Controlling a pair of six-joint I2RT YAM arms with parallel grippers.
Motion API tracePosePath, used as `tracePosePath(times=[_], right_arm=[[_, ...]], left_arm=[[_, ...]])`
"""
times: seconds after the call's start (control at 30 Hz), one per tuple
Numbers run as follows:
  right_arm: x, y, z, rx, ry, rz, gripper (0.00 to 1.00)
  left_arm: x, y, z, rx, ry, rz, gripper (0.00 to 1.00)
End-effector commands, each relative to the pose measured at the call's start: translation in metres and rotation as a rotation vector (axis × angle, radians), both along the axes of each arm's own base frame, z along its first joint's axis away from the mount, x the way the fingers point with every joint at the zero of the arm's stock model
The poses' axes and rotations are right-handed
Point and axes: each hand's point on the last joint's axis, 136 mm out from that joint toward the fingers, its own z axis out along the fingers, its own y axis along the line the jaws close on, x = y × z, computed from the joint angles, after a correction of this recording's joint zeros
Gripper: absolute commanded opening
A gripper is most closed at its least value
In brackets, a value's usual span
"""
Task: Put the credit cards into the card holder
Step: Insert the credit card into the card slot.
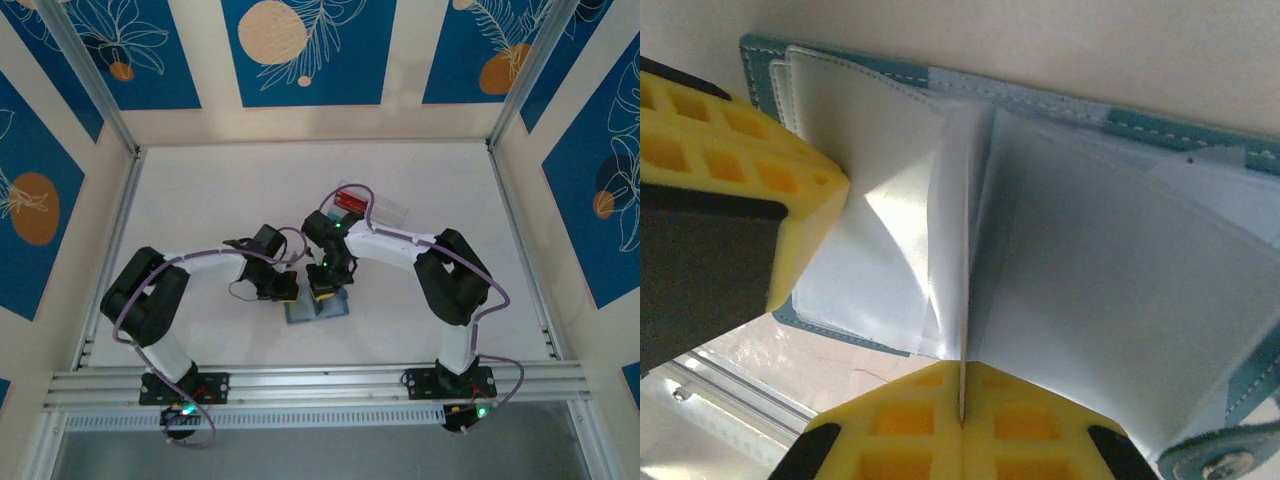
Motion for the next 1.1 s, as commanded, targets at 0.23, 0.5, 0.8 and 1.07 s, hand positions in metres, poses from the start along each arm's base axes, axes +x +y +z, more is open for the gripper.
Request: tracePosePath(times=[0.23, 0.5, 0.8, 1.07], right_arm=[[0.010, 0.017, 0.029, 0.314, -0.075, -0.093, 0.00], [0.018, 0.014, 0.015, 0.392, -0.087, -0.164, 0.00], [0.020, -0.002, 0.006, 0.413, -0.101, -0.190, 0.00], [0.019, -0.004, -0.003, 0.402, -0.091, -0.196, 0.00]], left_arm=[[-0.010, 0.019, -0.016, 0.079, 0.026, -0.005, 0.04], [-0.010, 0.020, -0.017, 0.085, 0.034, -0.005, 0.04], [-0.011, 0.020, -0.017, 0.087, 0.035, -0.004, 0.04], [-0.010, 0.021, -0.016, 0.089, 0.034, -0.003, 0.04]])
